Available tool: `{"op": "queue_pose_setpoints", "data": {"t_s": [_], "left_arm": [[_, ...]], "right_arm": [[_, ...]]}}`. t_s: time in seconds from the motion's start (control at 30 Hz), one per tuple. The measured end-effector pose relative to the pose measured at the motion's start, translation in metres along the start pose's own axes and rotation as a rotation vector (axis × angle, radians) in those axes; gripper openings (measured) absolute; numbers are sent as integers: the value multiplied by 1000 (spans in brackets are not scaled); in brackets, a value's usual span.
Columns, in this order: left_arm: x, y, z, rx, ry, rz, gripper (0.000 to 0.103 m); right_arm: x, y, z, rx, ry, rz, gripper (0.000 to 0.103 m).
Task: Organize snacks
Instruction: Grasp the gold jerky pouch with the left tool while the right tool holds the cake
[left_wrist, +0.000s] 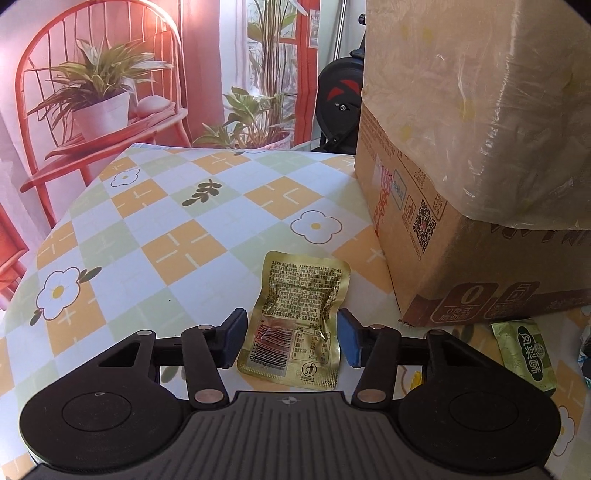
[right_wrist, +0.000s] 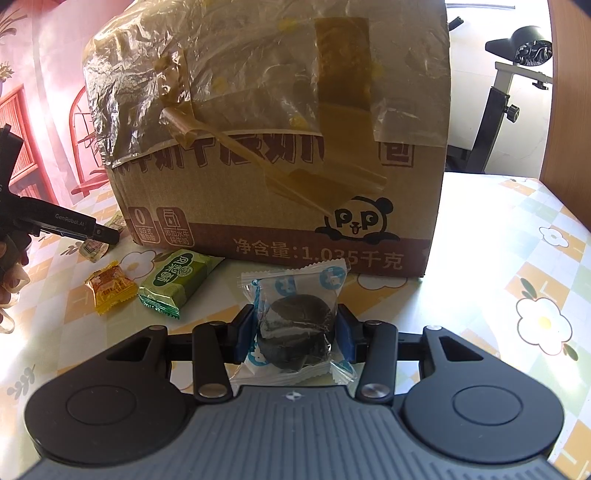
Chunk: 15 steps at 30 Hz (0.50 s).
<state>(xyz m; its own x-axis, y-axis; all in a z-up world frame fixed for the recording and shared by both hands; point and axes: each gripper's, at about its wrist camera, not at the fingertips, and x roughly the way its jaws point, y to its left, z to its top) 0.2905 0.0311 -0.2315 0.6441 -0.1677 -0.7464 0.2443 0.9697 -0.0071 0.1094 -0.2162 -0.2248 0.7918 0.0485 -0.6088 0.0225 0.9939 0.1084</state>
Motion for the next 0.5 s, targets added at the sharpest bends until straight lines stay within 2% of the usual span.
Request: {"op": "queue_pose_setpoints", "data": {"t_s": [0.23, 0.4, 0.5], "left_arm": [[-24, -4, -16, 1, 9, -8, 47], [-41, -8, -29, -17, 38, -30, 45], [-49, -15, -36, 4, 48, -38, 45]], "right_arm": [[0, -1, 0, 4, 0, 11, 48], [-1, -1, 0, 5, 0, 14, 48], [-1, -1, 0, 5, 0, 17, 47]]}}
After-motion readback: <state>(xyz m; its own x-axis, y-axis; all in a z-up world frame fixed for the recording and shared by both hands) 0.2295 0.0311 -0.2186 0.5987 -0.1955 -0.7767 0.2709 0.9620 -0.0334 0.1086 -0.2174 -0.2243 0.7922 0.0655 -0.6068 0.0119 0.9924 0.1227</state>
